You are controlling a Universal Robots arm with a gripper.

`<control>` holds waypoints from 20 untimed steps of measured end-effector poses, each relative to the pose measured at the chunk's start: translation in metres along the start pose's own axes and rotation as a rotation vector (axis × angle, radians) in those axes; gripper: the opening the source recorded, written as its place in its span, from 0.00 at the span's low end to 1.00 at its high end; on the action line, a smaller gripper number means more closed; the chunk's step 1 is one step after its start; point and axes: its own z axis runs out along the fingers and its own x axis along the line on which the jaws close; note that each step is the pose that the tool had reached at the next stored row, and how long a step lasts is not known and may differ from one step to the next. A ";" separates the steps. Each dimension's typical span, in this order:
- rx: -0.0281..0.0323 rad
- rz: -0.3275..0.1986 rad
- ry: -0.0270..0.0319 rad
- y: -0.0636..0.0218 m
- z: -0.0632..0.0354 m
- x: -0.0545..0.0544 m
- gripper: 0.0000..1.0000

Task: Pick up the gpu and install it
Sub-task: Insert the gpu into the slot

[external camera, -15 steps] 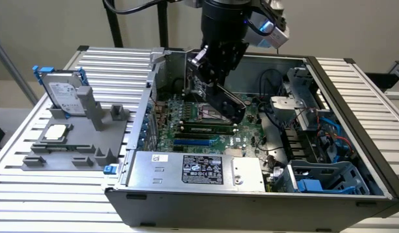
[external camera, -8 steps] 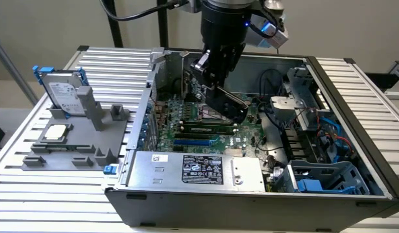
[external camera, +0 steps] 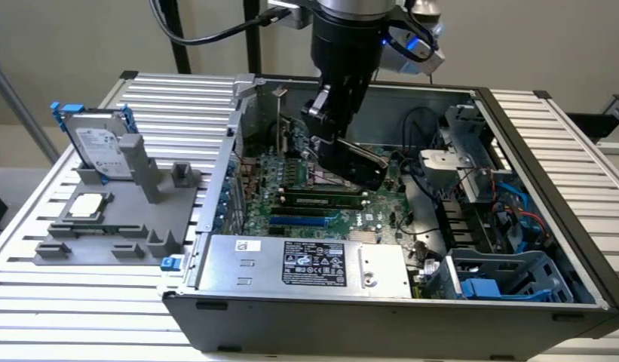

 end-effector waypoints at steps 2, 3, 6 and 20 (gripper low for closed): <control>-0.0002 -0.036 0.0004 0.0000 0.0015 0.000 0.00; -0.0003 -0.054 0.0006 0.0000 0.0023 0.000 0.00; -0.0005 -0.109 0.0010 0.0000 0.0047 0.000 0.00; -0.0018 -0.364 0.0034 -0.0001 0.0202 0.000 0.00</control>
